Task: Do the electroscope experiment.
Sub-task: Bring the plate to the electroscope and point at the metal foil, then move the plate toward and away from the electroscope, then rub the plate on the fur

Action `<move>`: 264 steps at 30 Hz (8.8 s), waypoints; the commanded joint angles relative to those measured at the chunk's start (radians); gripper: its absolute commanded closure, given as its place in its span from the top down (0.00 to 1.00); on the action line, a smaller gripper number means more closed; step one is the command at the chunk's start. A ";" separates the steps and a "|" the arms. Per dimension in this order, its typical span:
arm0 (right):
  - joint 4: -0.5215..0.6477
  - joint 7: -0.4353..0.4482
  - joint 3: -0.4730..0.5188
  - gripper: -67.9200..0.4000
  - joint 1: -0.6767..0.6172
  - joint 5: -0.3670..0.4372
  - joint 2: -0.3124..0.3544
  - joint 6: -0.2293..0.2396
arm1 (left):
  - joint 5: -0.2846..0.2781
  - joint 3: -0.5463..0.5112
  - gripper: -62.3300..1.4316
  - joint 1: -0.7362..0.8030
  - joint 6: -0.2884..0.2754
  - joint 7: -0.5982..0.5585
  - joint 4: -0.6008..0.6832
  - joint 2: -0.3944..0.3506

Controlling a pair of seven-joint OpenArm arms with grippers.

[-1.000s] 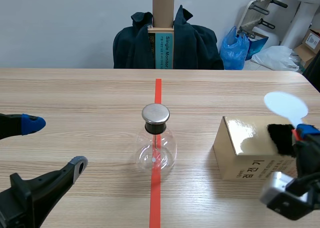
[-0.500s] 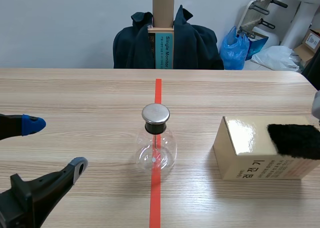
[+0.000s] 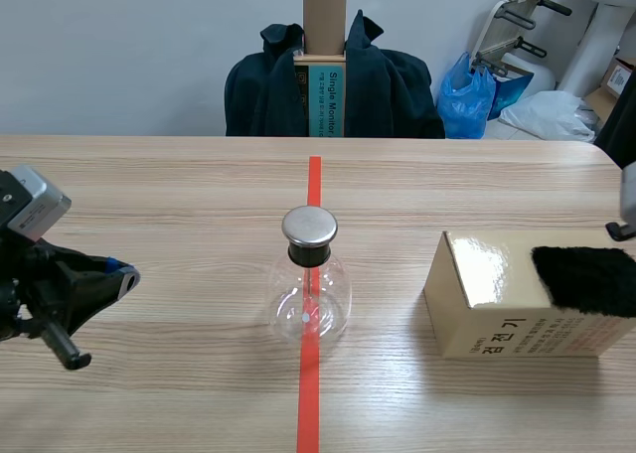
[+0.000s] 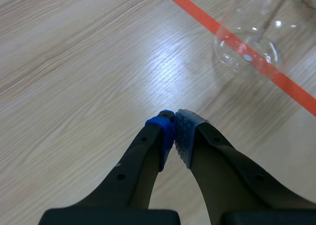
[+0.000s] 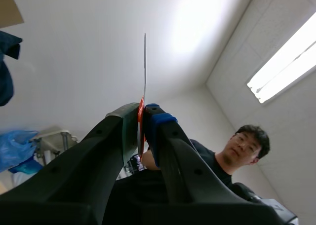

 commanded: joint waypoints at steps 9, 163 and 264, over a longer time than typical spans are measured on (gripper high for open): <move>0.012 0.030 0.008 0.02 0.108 0.007 0.002 0.200 | 0.068 0.187 0.07 -0.311 -0.088 -0.305 -0.403 0.038; -0.445 0.284 -0.320 0.02 0.325 -0.548 -0.163 0.137 | 0.670 0.354 0.07 -0.397 -0.088 -0.941 -0.633 0.135; -0.040 -0.169 0.182 0.02 -0.267 0.093 0.097 -0.136 | 0.402 -0.221 1.00 0.489 -0.088 -0.918 0.182 -0.097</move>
